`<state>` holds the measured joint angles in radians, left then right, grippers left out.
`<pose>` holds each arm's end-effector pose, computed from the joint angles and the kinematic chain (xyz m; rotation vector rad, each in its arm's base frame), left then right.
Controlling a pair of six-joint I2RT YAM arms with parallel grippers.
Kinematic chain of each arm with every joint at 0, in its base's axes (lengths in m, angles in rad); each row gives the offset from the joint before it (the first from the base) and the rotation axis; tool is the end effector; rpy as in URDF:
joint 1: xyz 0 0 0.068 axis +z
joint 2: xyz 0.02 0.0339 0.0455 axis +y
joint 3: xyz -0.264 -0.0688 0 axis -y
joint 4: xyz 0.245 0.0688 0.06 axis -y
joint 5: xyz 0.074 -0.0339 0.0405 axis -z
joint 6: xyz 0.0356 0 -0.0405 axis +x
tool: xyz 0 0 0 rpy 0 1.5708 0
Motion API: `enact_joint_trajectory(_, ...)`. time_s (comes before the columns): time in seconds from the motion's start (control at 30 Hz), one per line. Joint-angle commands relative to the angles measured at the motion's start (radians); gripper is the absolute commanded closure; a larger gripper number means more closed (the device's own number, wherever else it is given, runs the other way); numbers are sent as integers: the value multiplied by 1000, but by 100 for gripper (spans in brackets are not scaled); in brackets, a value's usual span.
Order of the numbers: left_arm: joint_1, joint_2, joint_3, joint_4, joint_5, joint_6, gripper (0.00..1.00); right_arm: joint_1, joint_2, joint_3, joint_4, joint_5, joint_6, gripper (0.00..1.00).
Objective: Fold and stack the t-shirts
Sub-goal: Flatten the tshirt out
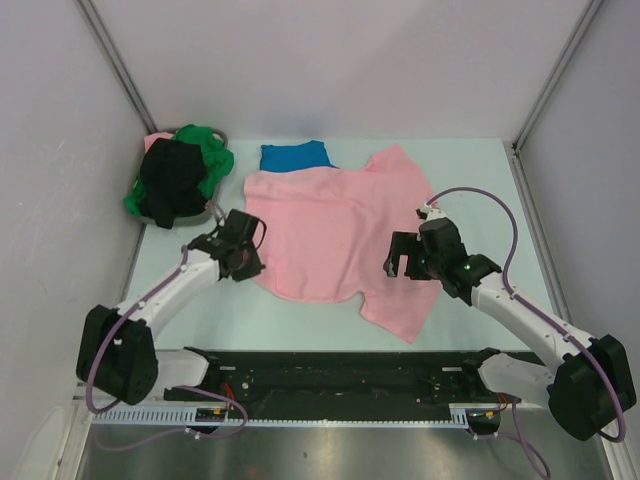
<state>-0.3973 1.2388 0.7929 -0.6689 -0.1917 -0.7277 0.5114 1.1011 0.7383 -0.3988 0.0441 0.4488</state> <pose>0.2137 -0.0823 0.2137 -0.4948 2.6079 -0.1126 0.2015 0.1113 0.2424 -0.0518 2.3705 0.4226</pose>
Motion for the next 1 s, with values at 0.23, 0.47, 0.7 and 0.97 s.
enact_joint_trajectory(0.23,-9,416,384,14,-22,172,100,6,0,-22,23,11,10,4)
enact_joint_trajectory(0.47,-12,537,431,51,24,186,100,6,9,-48,48,10,8,4)
enact_joint_trajectory(0.7,-14,565,394,63,26,180,100,6,20,-71,72,-1,18,4)
enact_joint_trajectory(0.97,-14,499,304,22,-29,114,100,12,28,-96,101,-32,34,5)
